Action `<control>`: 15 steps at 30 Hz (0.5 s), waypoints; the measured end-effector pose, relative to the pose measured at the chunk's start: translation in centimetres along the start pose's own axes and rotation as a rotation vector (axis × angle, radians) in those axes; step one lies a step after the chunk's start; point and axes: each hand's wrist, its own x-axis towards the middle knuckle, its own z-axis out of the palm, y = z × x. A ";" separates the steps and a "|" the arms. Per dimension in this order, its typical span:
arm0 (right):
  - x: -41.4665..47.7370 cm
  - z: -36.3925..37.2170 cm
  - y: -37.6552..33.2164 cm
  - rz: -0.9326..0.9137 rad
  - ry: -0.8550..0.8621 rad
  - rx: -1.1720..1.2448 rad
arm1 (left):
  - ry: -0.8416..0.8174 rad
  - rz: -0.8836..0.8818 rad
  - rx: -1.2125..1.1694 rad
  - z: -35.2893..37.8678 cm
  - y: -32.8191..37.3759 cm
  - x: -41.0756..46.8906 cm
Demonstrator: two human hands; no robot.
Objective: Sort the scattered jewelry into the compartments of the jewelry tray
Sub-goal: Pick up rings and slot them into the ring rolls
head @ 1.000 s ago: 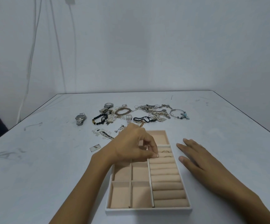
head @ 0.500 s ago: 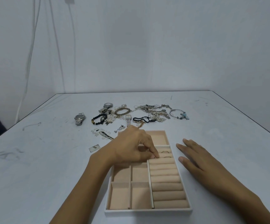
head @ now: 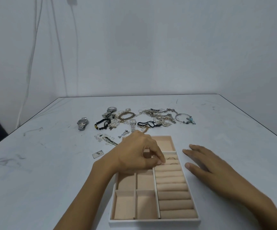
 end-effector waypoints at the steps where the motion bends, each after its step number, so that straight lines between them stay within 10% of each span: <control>1: 0.6 -0.6 0.3 -0.006 0.002 0.032 | 0.018 -0.008 -0.016 -0.2 -0.1 0.0; 15: 18.8 -2.2 3.1 0.102 0.181 -0.172 | 0.279 -0.144 -0.029 -1.2 -2.6 -0.5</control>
